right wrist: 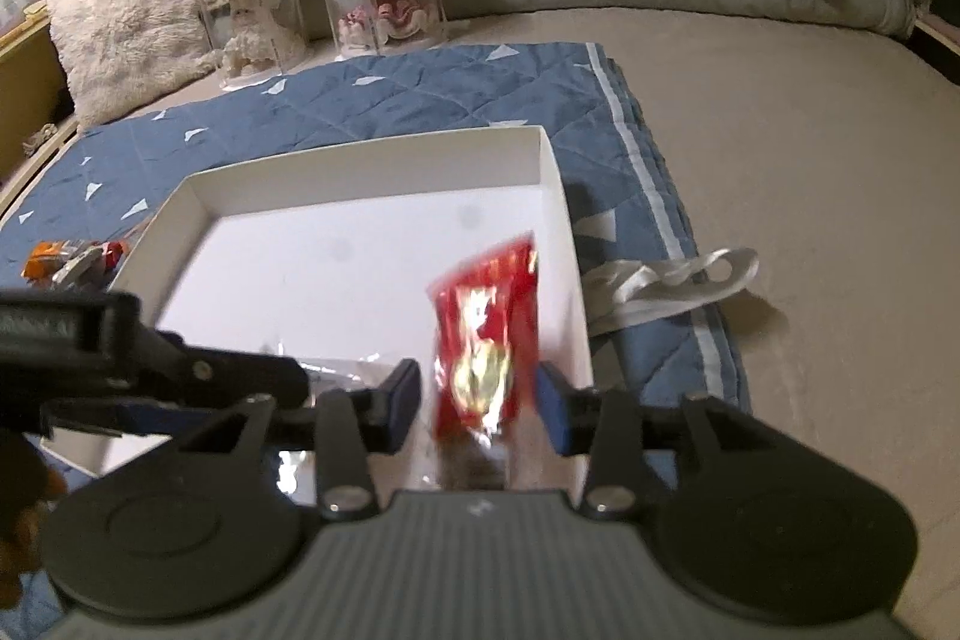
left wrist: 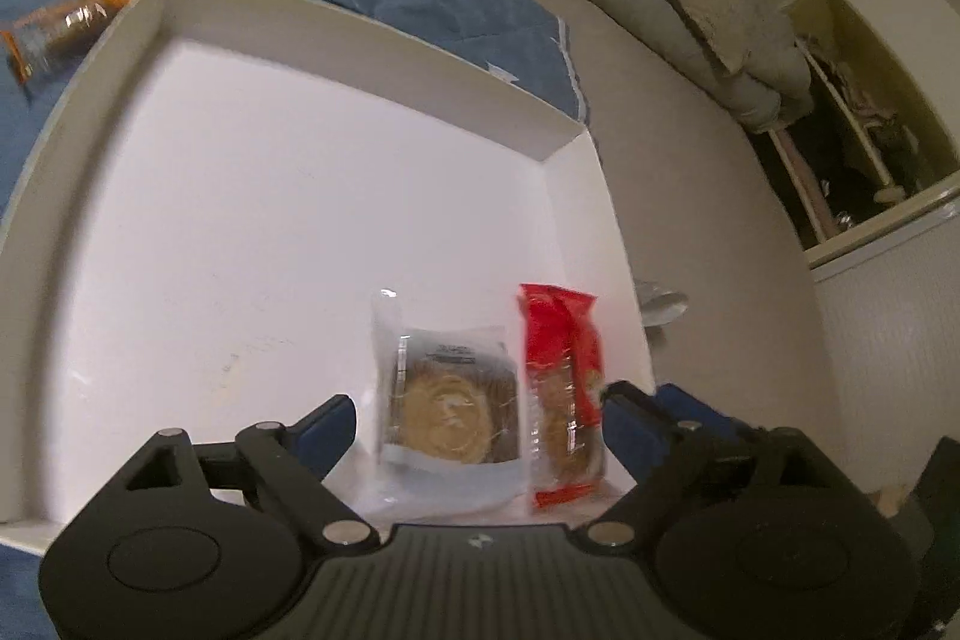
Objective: Organize snacks
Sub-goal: 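Carry the red packet and round cake into the white tray and release both, then lift both tools out of the tray and move back over the snacks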
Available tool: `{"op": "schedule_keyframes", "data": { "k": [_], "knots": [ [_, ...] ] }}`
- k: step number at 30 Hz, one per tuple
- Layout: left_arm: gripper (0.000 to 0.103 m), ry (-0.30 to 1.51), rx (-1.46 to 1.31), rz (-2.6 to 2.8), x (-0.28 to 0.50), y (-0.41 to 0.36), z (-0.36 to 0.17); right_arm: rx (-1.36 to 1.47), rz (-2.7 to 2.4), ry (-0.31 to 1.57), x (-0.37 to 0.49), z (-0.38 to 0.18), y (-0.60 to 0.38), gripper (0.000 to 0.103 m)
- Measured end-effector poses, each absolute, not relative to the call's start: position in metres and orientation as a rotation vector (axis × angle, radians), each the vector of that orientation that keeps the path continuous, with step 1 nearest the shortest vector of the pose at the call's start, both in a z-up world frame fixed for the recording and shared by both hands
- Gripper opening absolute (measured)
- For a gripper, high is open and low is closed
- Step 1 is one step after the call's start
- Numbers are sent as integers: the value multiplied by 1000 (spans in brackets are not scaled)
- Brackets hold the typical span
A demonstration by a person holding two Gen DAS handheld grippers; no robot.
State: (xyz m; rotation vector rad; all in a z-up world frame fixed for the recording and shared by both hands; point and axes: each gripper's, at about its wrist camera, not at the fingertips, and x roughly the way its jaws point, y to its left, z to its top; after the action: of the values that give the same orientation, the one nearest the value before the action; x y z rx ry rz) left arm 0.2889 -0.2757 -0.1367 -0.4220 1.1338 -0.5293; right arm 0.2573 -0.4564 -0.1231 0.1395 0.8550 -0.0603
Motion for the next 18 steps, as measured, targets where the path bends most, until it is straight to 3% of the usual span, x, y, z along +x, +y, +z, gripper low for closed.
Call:
{"op": "schedule_keyframes", "data": {
  "k": [13, 18],
  "knots": [
    [91, 1126, -280, -520, 264, -259, -115, 149, -90, 845, 222, -96, -454, 62],
    [96, 1121, -234, -514, 251, -249, -110, 166, -83, 845, 210, -92, -451, 70]
  ]
}}
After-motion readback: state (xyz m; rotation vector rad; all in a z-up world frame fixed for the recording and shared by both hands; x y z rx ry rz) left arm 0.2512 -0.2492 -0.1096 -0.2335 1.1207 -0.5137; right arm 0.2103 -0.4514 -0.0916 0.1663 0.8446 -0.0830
